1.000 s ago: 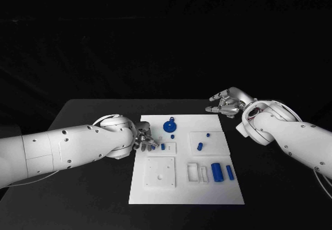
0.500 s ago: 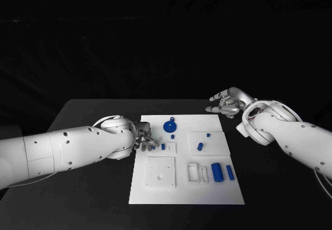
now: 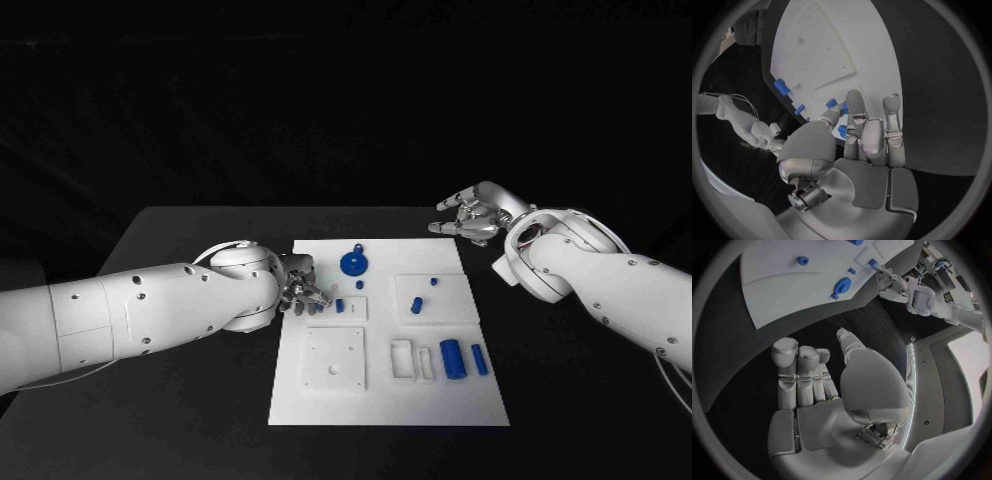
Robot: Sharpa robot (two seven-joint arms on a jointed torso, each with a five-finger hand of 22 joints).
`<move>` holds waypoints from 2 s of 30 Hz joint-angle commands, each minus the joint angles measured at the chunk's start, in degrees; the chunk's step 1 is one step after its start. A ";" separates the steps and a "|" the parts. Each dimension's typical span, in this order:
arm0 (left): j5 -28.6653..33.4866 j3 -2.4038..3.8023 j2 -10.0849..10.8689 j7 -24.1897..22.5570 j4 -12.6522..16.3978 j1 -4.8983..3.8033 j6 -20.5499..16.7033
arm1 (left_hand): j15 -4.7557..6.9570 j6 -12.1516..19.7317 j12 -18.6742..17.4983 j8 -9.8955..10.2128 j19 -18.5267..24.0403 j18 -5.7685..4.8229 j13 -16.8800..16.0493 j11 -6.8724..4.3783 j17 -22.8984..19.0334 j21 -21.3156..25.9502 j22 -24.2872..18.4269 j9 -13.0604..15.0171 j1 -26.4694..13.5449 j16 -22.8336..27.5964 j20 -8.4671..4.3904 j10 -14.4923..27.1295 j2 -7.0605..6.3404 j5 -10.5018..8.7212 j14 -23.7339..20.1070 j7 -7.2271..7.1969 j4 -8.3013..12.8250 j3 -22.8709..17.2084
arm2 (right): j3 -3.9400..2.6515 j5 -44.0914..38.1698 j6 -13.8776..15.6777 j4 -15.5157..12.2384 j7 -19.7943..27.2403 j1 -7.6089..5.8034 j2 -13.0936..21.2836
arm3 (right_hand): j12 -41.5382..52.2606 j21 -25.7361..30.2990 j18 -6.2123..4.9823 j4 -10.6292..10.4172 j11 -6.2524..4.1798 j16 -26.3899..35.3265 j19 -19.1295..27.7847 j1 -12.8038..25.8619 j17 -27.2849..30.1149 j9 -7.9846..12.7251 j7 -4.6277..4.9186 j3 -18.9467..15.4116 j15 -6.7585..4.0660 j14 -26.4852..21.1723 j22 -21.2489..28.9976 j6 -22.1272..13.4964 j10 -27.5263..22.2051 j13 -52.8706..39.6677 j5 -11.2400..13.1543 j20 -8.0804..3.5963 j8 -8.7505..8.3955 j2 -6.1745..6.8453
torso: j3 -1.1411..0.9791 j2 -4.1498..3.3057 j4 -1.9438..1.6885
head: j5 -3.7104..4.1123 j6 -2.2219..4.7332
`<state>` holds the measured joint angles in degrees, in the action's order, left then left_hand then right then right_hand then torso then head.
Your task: Assemble the parts on the task board
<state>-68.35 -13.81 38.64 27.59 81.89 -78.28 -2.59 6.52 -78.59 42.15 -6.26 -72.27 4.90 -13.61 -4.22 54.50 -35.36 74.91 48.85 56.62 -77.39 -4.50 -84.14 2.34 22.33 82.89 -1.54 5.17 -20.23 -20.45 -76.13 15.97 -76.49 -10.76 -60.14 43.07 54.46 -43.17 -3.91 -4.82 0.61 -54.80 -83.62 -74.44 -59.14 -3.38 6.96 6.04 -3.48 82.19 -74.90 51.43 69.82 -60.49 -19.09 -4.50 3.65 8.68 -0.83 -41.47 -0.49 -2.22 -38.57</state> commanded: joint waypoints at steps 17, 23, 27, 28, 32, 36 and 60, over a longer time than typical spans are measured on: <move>0.79 0.00 0.28 -0.99 0.46 0.25 1.37 | 0.06 -0.10 -0.27 -0.20 -0.04 0.59 0.10 -0.76 0.03 -0.07 1.05 -0.03 1.86 0.13 0.14 -2.65 1.13 0.08 0.22 -1.17 4.55 -4.60 | -0.03 -0.02 -0.66 -0.06 0.52 0.06 -0.01 | -0.28 0.36 -0.78 0.08 -0.06 0.14 -0.29 0.51 -0.08 0.04 0.00 0.43 -0.07 -0.06 -5.45 0.03 -0.38 0.09 -0.89 -0.06 -0.33 -0.15 | 0.03 -0.03 -0.05 | 0.01 -0.14; 0.85 0.00 0.35 -1.01 0.50 0.27 1.40 | 0.06 -0.10 -0.27 -0.20 -0.04 0.59 0.10 -0.76 0.03 -0.07 1.05 -0.03 1.86 0.13 0.14 -2.65 1.13 0.08 0.22 -1.17 4.55 -4.60 | -0.03 -0.02 -0.72 -0.04 0.49 0.06 0.02 | -0.25 0.34 -0.78 0.11 -0.08 0.08 -0.34 0.52 -0.15 0.04 0.00 0.45 -0.09 -0.02 -5.47 0.06 -0.35 0.07 -1.26 -0.08 -0.33 -0.16 | 0.01 -0.03 -0.01 | 0.06 -0.17; 0.86 0.00 0.36 -1.01 0.49 0.27 1.39 | 0.06 -0.10 -0.27 -0.20 -0.04 0.59 0.10 -0.76 0.03 -0.07 1.05 -0.03 1.86 0.13 0.14 -2.65 1.13 0.08 0.22 -1.17 4.55 -4.60 | -0.03 -0.02 -0.76 -0.02 0.48 0.07 0.03 | -0.25 0.34 -0.78 0.11 -0.08 0.08 -0.34 0.52 -0.15 0.04 0.00 0.45 -0.09 -0.02 -5.47 0.06 -0.35 0.07 -1.26 -0.08 -0.33 -0.16 | 0.02 -0.01 -0.04 | 0.04 -0.16; 0.86 0.01 0.36 -1.01 0.47 0.27 1.39 | 0.06 -0.10 -0.27 -0.20 -0.04 0.59 0.10 -0.76 0.03 -0.07 1.05 -0.03 1.86 0.13 0.14 -2.65 1.13 0.08 0.22 -1.17 4.55 -4.60 | -0.03 -0.02 -0.77 -0.02 0.48 0.07 0.03 | -0.25 0.34 -0.78 0.11 -0.08 0.08 -0.34 0.52 -0.15 0.04 0.00 0.45 -0.09 -0.02 -5.47 0.06 -0.35 0.07 -1.26 -0.08 -0.33 -0.16 | 0.03 -0.01 -0.04 | 0.03 -0.16; 1.06 0.01 0.37 -1.15 0.33 0.27 1.56 | 0.07 -0.09 -0.27 -0.20 -0.05 0.57 0.12 -0.77 -0.01 -0.03 1.05 -0.07 1.88 0.13 0.13 -2.65 1.15 0.11 0.21 -1.17 4.66 -4.61 | -0.03 -0.02 -0.79 -0.02 0.48 0.08 0.03 | -0.25 0.34 -0.78 0.11 -0.08 0.08 -0.34 0.52 -0.15 0.04 0.00 0.45 -0.09 -0.02 -5.47 0.06 -0.35 0.07 -1.26 -0.08 -0.33 -0.16 | 0.01 -0.01 -0.03 | 0.02 -0.16; 2.01 0.02 0.41 -1.28 0.09 0.27 1.67 | 0.07 -0.10 -0.26 -0.20 -0.05 0.58 0.12 -0.77 0.00 -0.02 1.05 -0.08 1.85 0.13 0.14 -2.65 1.18 0.10 0.20 -1.16 4.61 -4.60 | -0.03 -0.02 -0.79 -0.01 0.48 0.09 0.02 | -0.27 0.39 -0.78 0.12 -0.07 0.11 -0.34 0.53 -0.14 0.04 0.00 0.44 -0.09 -0.02 -5.46 0.03 -0.36 0.09 -1.31 -0.08 -0.33 -0.17 | -0.02 0.00 -0.01 | 0.01 -0.10; 9.27 0.26 -0.15 -2.04 -2.77 0.22 4.58 | 0.06 0.08 -0.43 -0.10 0.04 0.62 0.23 -0.74 -0.30 0.10 1.04 -0.05 2.32 0.34 0.20 -2.65 1.10 -0.20 0.13 -1.10 4.57 -4.50 | -0.03 -0.02 -0.81 0.20 0.47 0.16 -0.09 | -0.29 0.45 -0.78 0.13 -0.07 0.15 -0.33 0.55 -0.12 0.04 0.00 0.42 -0.09 -0.03 -5.45 -0.02 -0.38 0.12 -1.38 -0.08 -0.34 -0.17 | 0.01 -0.04 -0.04 | 0.21 -0.13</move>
<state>-61.44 -13.46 38.58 25.58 79.42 -78.18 0.11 6.51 -78.58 41.93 -6.27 -72.27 4.90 -13.43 -4.22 54.25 -35.36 74.92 48.85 56.98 -77.39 -4.51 -84.14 1.99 22.23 82.89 -1.54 5.19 -20.22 -20.45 -76.06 15.85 -76.28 -10.75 -60.02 43.03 54.46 -42.93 -3.91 -4.66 0.61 -54.80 -83.62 -74.44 -59.22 -3.38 6.96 6.20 -3.48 82.19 -74.92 51.43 69.82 -60.45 -20.26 -4.50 3.65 8.68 -0.82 -41.51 -0.46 -2.04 -38.67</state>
